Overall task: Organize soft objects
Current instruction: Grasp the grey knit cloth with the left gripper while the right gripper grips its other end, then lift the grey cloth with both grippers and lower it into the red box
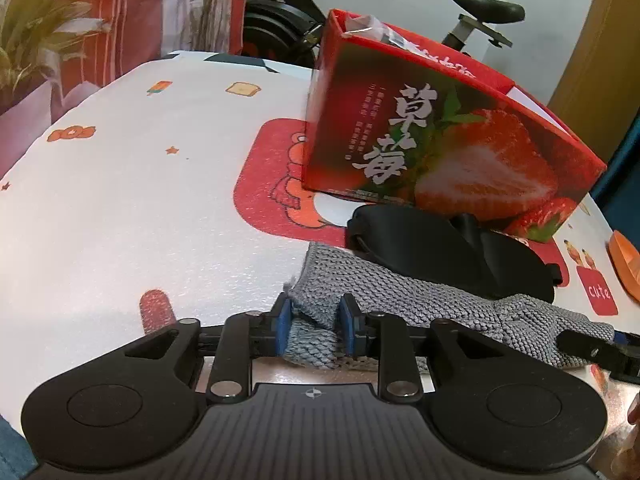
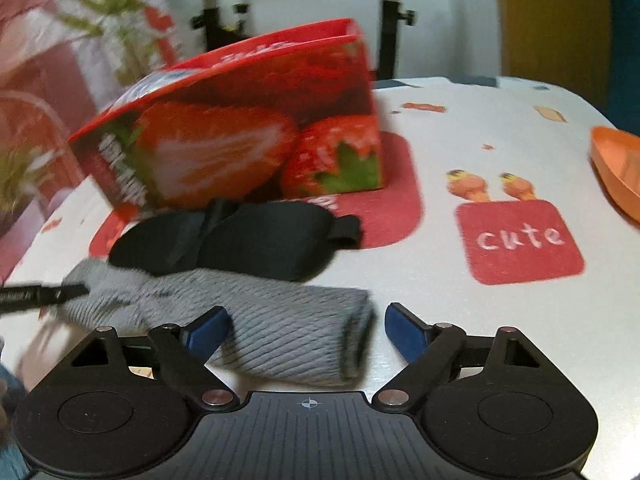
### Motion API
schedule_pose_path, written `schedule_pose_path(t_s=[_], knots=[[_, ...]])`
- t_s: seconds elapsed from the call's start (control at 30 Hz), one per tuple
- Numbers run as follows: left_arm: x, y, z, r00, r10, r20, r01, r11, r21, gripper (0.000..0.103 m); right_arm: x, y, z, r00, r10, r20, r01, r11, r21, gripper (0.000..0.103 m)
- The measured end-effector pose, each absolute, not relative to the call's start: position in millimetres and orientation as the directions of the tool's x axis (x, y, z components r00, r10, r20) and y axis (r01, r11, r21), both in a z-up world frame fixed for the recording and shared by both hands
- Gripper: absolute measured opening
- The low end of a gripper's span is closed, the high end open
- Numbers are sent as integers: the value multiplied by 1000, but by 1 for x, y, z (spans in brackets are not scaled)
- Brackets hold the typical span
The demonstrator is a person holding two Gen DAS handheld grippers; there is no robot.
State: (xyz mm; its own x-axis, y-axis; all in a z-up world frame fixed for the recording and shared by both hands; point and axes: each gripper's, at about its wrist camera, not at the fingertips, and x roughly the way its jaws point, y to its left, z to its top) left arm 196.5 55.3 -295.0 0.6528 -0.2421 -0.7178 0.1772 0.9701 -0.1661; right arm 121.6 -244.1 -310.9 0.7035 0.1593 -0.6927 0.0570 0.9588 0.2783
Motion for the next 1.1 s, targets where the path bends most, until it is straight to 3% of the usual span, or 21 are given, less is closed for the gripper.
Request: schedule_pose_path(t_s=[0.2,0.27,0.43,0.6,0.67,0.73,1.1], knots=[[196,47,-295,658,-227,-718,207,971,-117,35,123,-238,-310,719,186,-670,13,960,281,61],[196,47,-295,657,-233,-717,212,970,-121,39,122,-241,-310,726,185,-662,24,956,293,47],[196,41,-296,659,-226,-717,233,968,-91,44,122,-240,-310,728,208,-653,-2,953,302,34],[194,43,-296,664,-232,-711,239,967,-92,42,120,-238,-307,735,212,-644,-12,954,299,29],[192,44,-296,664,-243,-707,243,965,-103,20,119,-237,-304,742,212,-636,-16,954,298,25],[192,49,-295,651,-281,-705,249,956,-152,19,116,-237,-300,754,213,-622,-28,955,294,23],[180,49,-276,699,-270,-662,238,961,-140,15,105,-238,-276,808,235,-540,-79,952,296,21]])
